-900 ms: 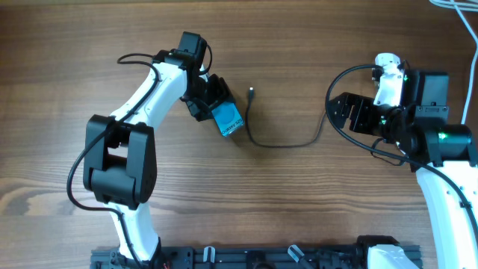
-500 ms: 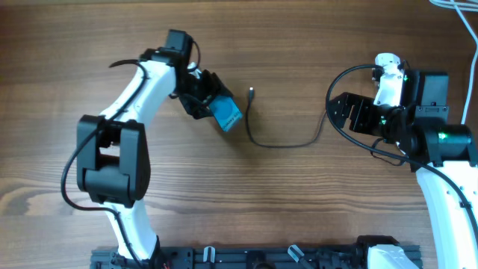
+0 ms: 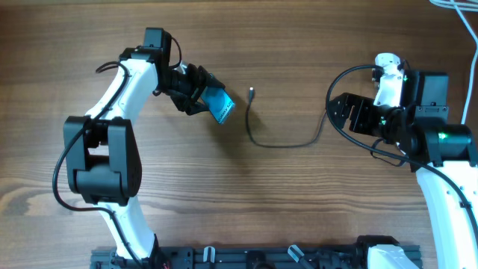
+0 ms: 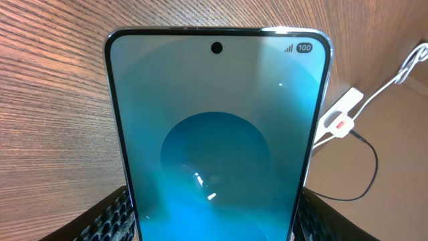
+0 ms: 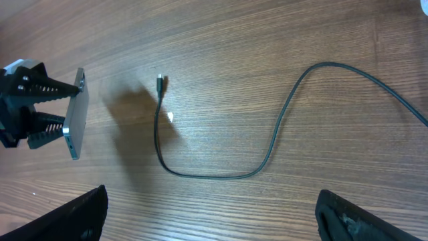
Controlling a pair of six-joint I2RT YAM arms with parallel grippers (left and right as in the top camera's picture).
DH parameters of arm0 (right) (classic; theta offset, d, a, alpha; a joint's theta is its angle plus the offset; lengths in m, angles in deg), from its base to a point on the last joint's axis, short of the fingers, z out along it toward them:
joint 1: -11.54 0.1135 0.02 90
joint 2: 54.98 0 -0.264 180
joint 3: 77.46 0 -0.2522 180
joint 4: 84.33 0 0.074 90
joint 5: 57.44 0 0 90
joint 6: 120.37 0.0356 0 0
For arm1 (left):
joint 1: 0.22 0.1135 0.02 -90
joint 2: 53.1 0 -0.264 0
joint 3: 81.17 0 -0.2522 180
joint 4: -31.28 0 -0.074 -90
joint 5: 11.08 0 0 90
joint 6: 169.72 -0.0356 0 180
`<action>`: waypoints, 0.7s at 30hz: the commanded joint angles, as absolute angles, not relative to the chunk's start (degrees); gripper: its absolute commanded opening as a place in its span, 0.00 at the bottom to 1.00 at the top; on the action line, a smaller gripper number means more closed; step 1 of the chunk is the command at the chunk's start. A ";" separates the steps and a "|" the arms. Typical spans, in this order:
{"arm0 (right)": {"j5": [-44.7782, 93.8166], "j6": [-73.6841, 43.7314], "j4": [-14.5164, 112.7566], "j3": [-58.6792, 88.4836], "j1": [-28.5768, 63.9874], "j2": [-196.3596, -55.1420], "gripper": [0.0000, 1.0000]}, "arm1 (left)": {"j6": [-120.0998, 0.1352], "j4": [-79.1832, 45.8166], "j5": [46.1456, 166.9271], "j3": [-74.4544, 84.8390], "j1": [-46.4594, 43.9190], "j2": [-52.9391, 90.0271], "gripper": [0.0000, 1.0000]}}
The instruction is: Plug charger to phone and switch on socket
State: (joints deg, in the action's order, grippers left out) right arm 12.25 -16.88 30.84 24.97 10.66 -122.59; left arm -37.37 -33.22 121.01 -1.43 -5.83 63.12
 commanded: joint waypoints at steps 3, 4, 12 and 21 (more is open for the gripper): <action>12.33 -16.22 30.84 23.63 10.98 -123.03 1.00 | -36.72 -32.78 122.32 -2.76 -5.87 60.89 0.52; 12.33 -16.20 30.84 23.63 10.98 -123.03 1.00 | -36.48 -32.80 121.73 -2.76 -5.89 60.89 0.52; 12.36 -16.24 30.84 23.63 10.98 -123.03 1.00 | -35.27 -32.82 118.89 -2.74 -5.89 60.89 0.50; 12.36 -16.24 30.81 23.63 10.98 -123.03 1.00 | -33.96 -32.85 116.61 -2.74 -5.89 60.89 0.49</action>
